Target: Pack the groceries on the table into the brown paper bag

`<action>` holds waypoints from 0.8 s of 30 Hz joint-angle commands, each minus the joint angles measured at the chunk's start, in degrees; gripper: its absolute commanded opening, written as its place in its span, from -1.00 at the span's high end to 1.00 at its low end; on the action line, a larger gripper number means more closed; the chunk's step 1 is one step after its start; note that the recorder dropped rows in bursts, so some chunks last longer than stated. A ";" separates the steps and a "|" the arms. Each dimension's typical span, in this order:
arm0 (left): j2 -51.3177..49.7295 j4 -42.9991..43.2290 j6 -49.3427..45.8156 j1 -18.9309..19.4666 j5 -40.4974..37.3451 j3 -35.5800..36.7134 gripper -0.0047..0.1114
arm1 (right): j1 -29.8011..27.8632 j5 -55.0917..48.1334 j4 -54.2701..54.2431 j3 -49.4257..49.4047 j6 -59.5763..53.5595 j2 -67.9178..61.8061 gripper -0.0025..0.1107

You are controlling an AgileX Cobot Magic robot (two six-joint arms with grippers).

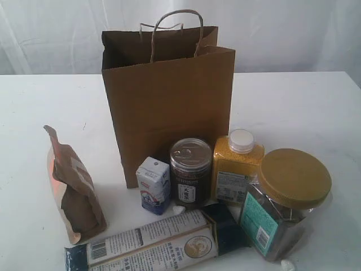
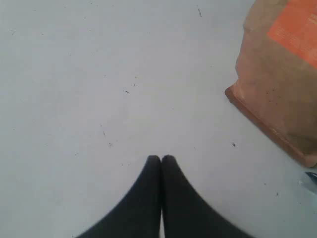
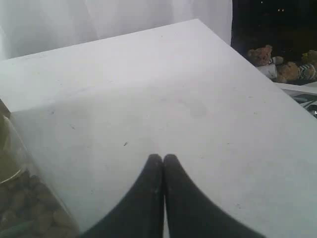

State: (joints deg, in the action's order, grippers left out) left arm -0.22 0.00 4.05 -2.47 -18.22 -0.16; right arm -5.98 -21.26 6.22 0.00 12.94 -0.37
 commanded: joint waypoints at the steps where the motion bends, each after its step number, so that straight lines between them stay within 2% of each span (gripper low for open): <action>1: 0.22 0.49 0.05 -0.16 -1.90 0.16 0.92 | 0.27 0.35 -0.17 0.00 0.00 0.37 0.96; 4: 0.22 0.49 0.05 -0.16 -1.90 0.16 0.92 | 0.26 1.09 0.46 0.00 -2.37 0.37 0.96; 6: 0.22 0.49 0.05 -0.16 -1.90 0.16 0.92 | 0.26 4.49 -3.19 0.00 -1.53 0.37 0.96; 8: 0.22 0.49 0.05 -0.16 -1.90 0.16 0.92 | 0.26 9.53 -10.16 0.00 -2.49 0.37 0.96; 12: 0.22 0.49 0.05 -0.16 -1.90 0.16 0.92 | 0.26 21.26 -14.05 0.00 0.88 0.37 0.96; 14: 0.22 0.49 0.05 -0.16 -1.90 0.16 0.92 | 0.26 31.36 -18.11 0.00 9.21 0.37 0.96; 16: 0.22 0.49 0.05 -0.16 -1.90 0.16 0.92 | 0.26 41.77 -18.85 0.00 12.49 0.37 0.96; 18: 0.22 0.49 0.05 -0.16 -1.90 0.16 0.92 | 0.26 51.43 -19.47 0.00 12.72 0.37 0.96; 21: 0.22 0.49 0.05 -0.16 -1.90 0.16 0.92 | 0.26 71.89 -20.34 0.00 12.48 0.37 0.96; 24: 0.22 0.49 0.05 -0.16 -1.90 0.16 0.92 | 0.26 80.43 -30.20 1.62 11.07 0.37 0.96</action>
State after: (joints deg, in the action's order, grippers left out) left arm -0.22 0.31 4.05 -2.47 -18.22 -0.16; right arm -5.98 49.56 -16.68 0.24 24.71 -0.11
